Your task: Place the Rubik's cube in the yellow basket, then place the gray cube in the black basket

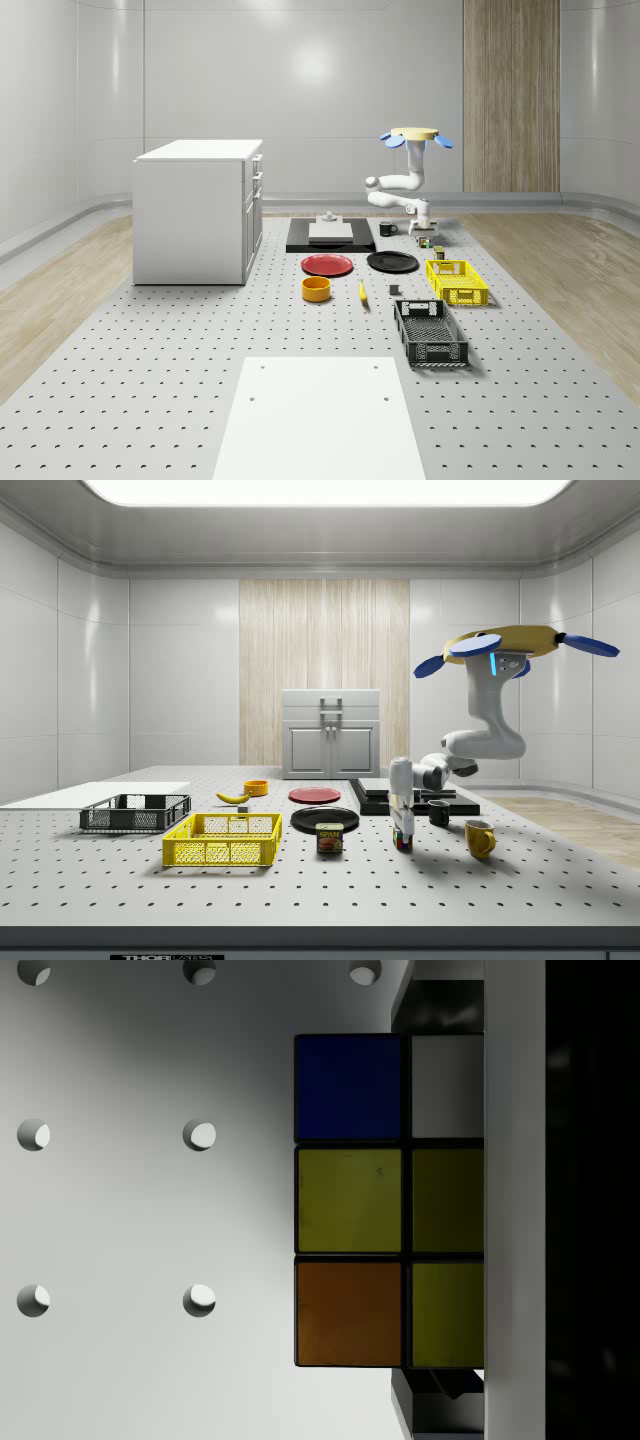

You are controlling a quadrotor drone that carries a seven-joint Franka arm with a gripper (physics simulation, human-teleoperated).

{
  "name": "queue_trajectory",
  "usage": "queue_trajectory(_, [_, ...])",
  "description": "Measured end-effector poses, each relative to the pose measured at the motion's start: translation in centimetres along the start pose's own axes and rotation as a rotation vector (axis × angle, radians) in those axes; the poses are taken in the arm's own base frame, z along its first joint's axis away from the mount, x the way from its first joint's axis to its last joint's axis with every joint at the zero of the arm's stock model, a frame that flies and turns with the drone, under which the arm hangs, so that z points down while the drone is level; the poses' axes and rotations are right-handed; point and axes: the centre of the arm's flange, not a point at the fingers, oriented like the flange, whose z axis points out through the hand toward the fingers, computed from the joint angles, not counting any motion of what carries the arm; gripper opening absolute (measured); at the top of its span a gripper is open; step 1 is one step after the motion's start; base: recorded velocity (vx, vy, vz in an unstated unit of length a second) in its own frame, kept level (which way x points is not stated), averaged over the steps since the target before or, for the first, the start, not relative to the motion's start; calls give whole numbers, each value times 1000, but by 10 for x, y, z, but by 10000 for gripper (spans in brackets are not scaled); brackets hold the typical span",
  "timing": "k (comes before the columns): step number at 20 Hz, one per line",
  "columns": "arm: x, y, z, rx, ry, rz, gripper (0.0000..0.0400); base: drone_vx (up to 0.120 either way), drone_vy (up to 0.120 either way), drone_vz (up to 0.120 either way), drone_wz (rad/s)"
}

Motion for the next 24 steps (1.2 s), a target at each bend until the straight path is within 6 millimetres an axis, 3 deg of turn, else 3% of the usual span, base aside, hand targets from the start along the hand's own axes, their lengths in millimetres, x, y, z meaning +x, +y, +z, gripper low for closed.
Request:
queue_trajectory(8, [0,0,2,0,0,0,338,0,0,0,0])
queue_trajectory(18, [0,0,1,0,0,0,326,0,0,0,0])
queue_trajectory(24, [0,0,-17,0,0,0,325,0,0,53,0])
